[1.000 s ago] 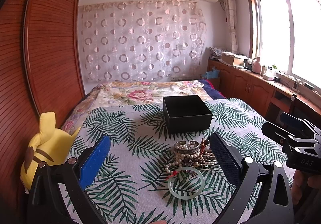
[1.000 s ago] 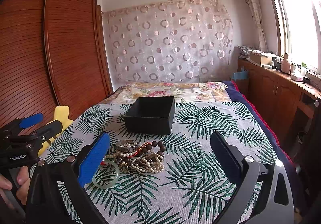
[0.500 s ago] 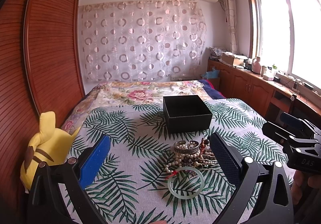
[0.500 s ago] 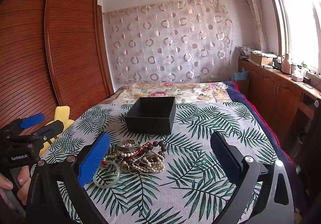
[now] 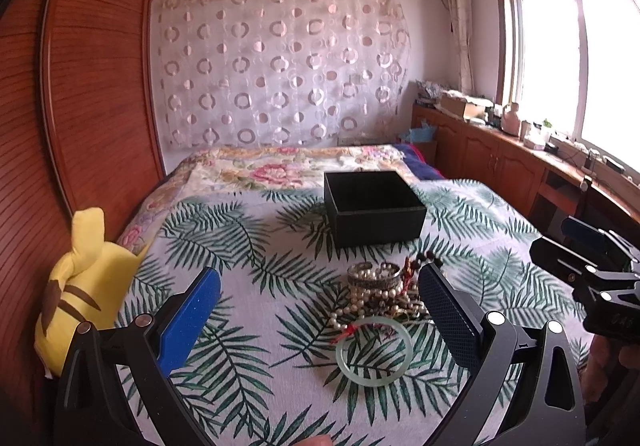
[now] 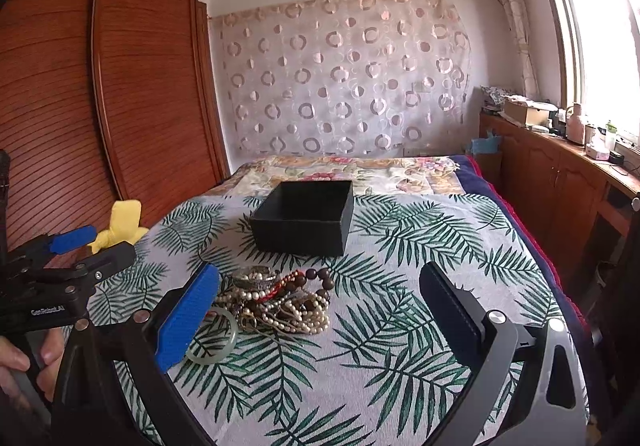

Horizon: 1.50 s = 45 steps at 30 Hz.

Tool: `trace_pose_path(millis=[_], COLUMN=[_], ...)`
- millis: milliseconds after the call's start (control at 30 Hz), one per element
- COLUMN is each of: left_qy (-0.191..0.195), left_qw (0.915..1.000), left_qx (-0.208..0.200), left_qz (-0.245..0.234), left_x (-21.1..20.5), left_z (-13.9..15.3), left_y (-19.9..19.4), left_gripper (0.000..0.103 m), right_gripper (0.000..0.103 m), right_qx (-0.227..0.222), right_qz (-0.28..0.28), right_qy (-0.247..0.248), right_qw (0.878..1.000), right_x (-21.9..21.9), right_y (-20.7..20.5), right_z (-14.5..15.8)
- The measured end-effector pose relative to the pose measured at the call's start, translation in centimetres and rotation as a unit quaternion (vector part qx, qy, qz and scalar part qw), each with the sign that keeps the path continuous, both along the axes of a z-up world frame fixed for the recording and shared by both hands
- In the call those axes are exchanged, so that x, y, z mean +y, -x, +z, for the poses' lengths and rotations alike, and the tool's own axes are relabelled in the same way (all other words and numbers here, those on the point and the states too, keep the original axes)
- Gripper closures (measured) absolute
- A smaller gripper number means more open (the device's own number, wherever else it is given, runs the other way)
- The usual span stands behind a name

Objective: Organize jewelry

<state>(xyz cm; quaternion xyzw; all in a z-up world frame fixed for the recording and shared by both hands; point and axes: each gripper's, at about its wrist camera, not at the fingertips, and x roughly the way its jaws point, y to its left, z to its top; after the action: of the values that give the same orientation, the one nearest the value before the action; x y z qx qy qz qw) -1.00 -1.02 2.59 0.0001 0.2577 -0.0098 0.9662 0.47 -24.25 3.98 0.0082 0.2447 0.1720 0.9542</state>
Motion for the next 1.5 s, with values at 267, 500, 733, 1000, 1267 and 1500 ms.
trace_pose_path(millis=[267, 500, 733, 1000, 1267, 1500], left_qy=[0.006, 0.007, 0.02, 0.019, -0.003, 0.017], left_qw=[0.9982, 0.9919, 0.9832, 0.9757, 0.9777, 0.9828], left_qx=[0.053, 0.109, 0.153, 0.183, 0.174, 0.154], left_qz=[-0.027, -0.065, -0.098, -0.118, -0.118, -0.1], left_x=[0.5, -0.2, -1.2, -2.7, -3.1, -0.7], left_z=[-4.0, -7.5, -10.2, -11.7, -11.5, -10.4], left_y=[-1.8, -3.4, -4.7, -5.6, -5.1, -4.8], left_gripper=[0.007, 0.007, 0.007, 0.033, 0.034, 0.034], right_gripper=[0.002, 0.007, 0.01, 0.01, 0.01, 0.025], right_qx=[0.023, 0.04, 0.058, 0.068, 0.073, 0.087], right_qz=[0.013, 0.028, 0.028, 0.021, 0.033, 0.086], right_qy=[0.005, 0.01, 0.019, 0.021, 0.03, 0.044], right_qw=[1.0, 0.999, 0.998, 0.997, 0.996, 0.991], right_x=[-0.7, -1.0, -1.4, -1.9, -1.4, 1.0], right_y=[-0.8, -0.9, -1.5, -1.9, -2.2, -3.9], right_z=[-1.8, -3.1, -4.5, -5.2, -5.5, -5.5])
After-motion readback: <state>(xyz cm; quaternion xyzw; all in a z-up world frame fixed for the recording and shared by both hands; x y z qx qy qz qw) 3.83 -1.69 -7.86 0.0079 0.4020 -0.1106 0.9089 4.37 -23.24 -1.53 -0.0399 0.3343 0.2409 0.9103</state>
